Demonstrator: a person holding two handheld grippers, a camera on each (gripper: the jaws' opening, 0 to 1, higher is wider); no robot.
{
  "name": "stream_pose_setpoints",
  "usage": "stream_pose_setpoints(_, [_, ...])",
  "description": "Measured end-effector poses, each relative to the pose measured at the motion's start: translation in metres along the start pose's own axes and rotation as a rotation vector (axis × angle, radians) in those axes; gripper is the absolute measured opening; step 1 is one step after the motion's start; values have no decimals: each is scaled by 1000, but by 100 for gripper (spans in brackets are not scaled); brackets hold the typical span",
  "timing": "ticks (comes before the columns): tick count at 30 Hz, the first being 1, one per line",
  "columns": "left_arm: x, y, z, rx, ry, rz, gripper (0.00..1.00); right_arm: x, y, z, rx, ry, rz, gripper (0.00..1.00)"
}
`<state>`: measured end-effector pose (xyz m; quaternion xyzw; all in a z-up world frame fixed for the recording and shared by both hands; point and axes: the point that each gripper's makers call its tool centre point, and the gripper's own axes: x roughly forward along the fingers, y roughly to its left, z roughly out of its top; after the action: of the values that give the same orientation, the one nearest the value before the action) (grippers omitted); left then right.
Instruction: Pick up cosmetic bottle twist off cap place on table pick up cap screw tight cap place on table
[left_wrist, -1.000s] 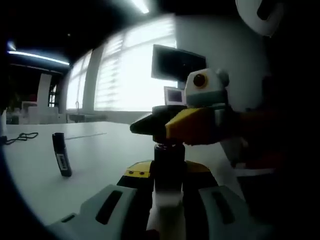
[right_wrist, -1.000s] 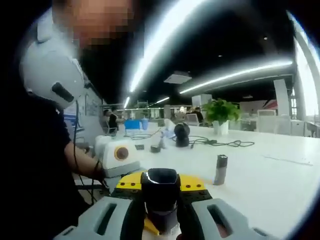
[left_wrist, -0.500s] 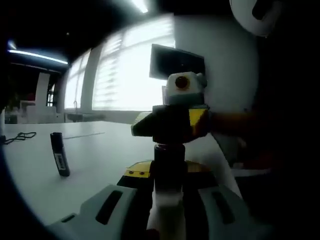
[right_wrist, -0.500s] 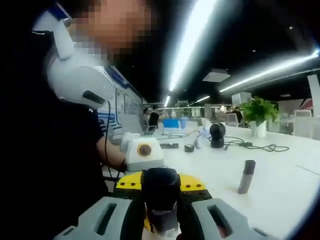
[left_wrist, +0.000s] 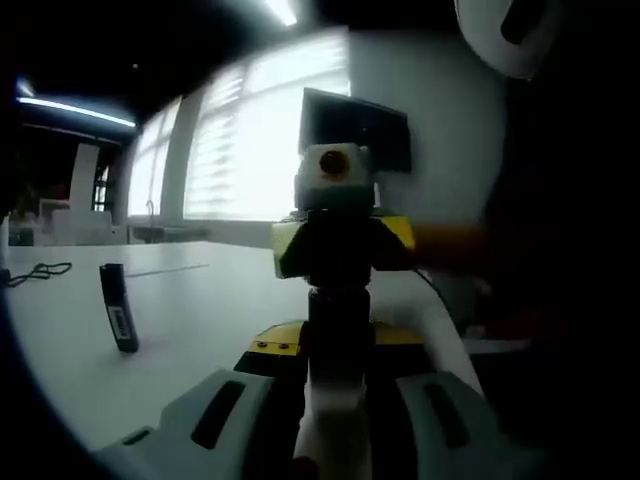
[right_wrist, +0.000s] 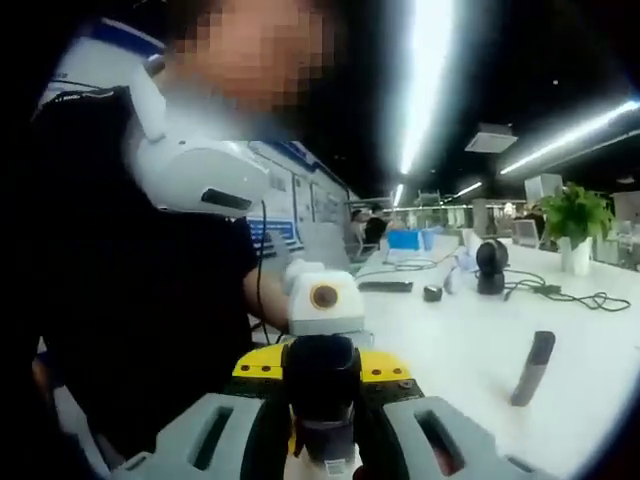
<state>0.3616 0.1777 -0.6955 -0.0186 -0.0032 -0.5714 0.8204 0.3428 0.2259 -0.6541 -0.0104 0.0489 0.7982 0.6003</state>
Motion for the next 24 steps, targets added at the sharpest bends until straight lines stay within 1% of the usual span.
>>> stream_pose_setpoints(1, [0, 0, 0, 0, 0, 1, 12, 10, 3, 2, 0, 3, 9, 18])
stream_pose_setpoints(2, [0, 0, 0, -3, 0, 1, 12, 12, 5, 2, -2, 3, 19, 18])
stream_pose_setpoints(5, [0, 0, 0, -1, 0, -1, 12, 15, 7, 2, -5, 3, 27, 18])
stream_pose_setpoints(9, [0, 0, 0, 1, 0, -3, 12, 15, 8, 3, -12, -1, 14, 19])
stream_pose_setpoints(10, [0, 0, 0, 1, 1, -2, 12, 15, 4, 2, -17, 4, -3, 23])
stream_pose_setpoints(11, [0, 0, 0, 1, 1, -2, 12, 15, -1, 2, -9, 2, -25, 37])
stream_pose_setpoints(12, [0, 0, 0, 1, 0, -2, 12, 15, -3, 2, 0, -3, -38, 47])
stream_pose_setpoints(13, [0, 0, -1, 1, 0, -1, 12, 14, -6, 4, 12, -13, -51, 51])
stream_pose_setpoints(15, [0, 0, -1, 2, 0, 0, 12, 12, -2, 7, 21, -35, -64, 47])
stream_pose_setpoints(16, [0, 1, -1, 5, -1, 5, 12, 12, -1, 10, 28, -50, -79, 47])
stream_pose_setpoints(18, [0, 3, -1, 6, -1, 17, 12, 12, -3, 18, 34, -91, -134, 49])
stream_pose_setpoints(19, [0, 5, -1, 8, -1, 26, 12, 11, -7, 22, 30, -113, -182, 50])
stream_pose_setpoints(21, [0, 7, 0, 10, -2, 42, 12, 8, -14, 32, 55, -172, -277, 51])
stream_pose_setpoints(22, [0, 9, 0, 10, -3, 51, 12, 5, -23, 37, 59, -208, -335, 51])
stream_pose_setpoints(23, [0, 9, 0, 10, -3, 55, 12, 1, -34, 41, 78, -241, -393, 51])
stream_pose_setpoints(24, [0, 10, 0, 11, -3, 59, 12, -14, -36, 39, 79, -250, -435, 52])
